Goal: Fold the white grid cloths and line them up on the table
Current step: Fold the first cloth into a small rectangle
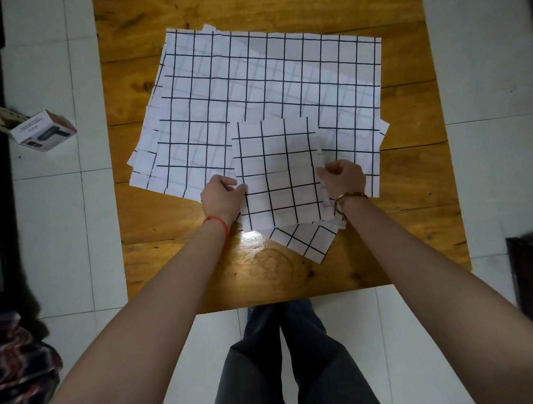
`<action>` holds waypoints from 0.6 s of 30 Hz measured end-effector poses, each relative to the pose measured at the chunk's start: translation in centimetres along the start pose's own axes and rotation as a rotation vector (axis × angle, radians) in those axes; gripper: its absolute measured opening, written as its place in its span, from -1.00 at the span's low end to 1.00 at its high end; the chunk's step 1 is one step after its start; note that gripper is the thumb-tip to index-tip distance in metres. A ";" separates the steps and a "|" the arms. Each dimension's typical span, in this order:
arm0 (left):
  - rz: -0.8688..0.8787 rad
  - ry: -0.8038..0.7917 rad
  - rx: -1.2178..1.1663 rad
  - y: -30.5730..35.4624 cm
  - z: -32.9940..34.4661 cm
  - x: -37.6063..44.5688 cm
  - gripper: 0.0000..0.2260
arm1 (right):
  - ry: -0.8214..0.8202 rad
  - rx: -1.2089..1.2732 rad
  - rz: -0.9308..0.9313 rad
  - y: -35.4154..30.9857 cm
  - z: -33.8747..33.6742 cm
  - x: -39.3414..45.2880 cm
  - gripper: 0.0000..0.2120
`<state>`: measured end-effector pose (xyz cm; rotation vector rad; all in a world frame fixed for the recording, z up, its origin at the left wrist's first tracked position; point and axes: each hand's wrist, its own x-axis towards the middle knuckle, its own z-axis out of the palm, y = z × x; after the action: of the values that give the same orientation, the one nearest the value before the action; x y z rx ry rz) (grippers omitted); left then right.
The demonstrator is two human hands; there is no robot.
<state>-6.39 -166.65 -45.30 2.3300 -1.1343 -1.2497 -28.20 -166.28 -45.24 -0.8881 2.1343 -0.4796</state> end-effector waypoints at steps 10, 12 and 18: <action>-0.117 -0.111 -0.417 0.8 -2.5 -1.3 -0.77 | -0.020 0.156 -0.093 0.1 -1.2 -1.0 -0.81; -0.103 -0.163 -0.427 0.8 -3.5 -1.6 -0.76 | -0.004 0.176 -0.117 -0.2 -1.6 -1.1 -0.85; -0.062 -0.269 -0.507 0.8 -5.8 -2.2 -0.79 | -0.014 0.314 -0.167 -1.1 -3.1 -1.7 -0.84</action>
<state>-2.92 -166.32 -40.12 1.8707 -0.7037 -1.6797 -29.38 -165.64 -41.77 -0.8870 1.9112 -0.8641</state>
